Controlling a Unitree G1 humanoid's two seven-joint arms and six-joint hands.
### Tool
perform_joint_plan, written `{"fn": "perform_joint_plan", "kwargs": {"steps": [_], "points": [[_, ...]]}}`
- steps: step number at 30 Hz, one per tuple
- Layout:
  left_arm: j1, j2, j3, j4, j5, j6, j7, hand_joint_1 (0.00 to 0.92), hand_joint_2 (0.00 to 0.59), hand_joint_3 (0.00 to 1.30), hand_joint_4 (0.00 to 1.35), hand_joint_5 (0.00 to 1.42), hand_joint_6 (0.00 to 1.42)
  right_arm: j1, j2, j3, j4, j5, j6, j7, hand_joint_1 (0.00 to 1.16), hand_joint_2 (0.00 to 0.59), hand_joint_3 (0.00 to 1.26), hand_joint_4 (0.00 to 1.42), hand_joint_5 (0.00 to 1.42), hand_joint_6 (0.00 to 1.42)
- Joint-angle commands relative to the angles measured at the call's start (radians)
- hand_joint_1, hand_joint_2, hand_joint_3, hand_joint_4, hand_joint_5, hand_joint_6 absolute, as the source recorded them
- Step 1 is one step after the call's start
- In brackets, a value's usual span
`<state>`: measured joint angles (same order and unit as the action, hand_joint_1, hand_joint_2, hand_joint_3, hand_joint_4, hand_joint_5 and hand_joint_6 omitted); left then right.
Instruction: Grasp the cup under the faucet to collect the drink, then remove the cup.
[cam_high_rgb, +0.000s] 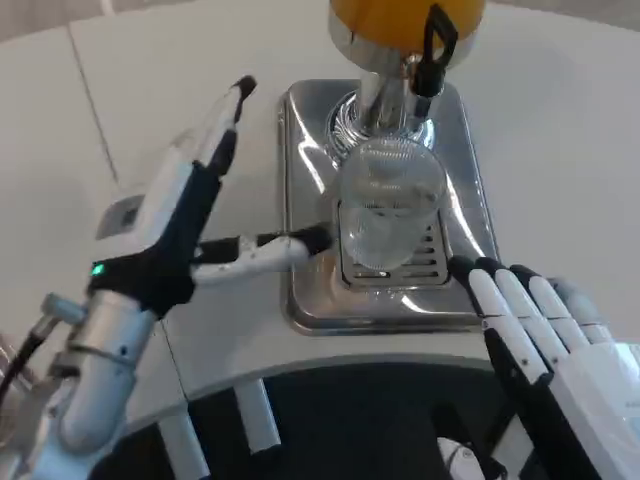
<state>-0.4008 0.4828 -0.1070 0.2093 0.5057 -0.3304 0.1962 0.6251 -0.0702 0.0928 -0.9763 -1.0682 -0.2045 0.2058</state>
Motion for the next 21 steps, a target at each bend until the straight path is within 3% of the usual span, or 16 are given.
{"fn": "perform_joint_plan", "kwargs": {"steps": [1, 6, 11, 16, 21], "points": [[0.107, 0.074, 0.050, -0.130, 0.025, -0.013, -0.035, 0.232, 0.020, 0.00, 0.00, 0.02, 0.08, 0.032, 0.000, 0.014, -0.001, 0.010, -0.014, -0.023, 0.35, 0.547, 0.00, 0.00, 0.00, 0.00], [0.235, 0.155, 0.117, -0.273, 0.108, 0.008, -0.052, 0.282, 0.038, 0.00, 0.00, 0.02, 0.08, 0.047, 0.013, 0.026, -0.009, 0.027, -0.008, -0.027, 0.35, 0.544, 0.00, 0.00, 0.00, 0.00], [0.376, 0.207, 0.192, -0.402, 0.245, 0.016, -0.024, 0.235, 0.035, 0.00, 0.00, 0.06, 0.09, 0.068, 0.033, 0.019, -0.030, 0.064, 0.009, -0.025, 0.34, 0.541, 0.00, 0.00, 0.00, 0.00], [0.503, 0.206, 0.205, -0.489, 0.340, 0.055, -0.063, 0.072, 0.018, 0.00, 0.00, 0.00, 0.01, 0.070, 0.055, 0.004, -0.043, 0.134, 0.032, -0.025, 0.33, 0.538, 0.00, 0.00, 0.00, 0.00], [0.614, 0.172, 0.189, -0.540, 0.425, 0.095, -0.056, 0.045, 0.020, 0.00, 0.00, 0.00, 0.00, 0.015, 0.091, 0.003, -0.042, 0.225, 0.084, -0.015, 0.27, 0.521, 0.00, 0.00, 0.00, 0.00]]}}
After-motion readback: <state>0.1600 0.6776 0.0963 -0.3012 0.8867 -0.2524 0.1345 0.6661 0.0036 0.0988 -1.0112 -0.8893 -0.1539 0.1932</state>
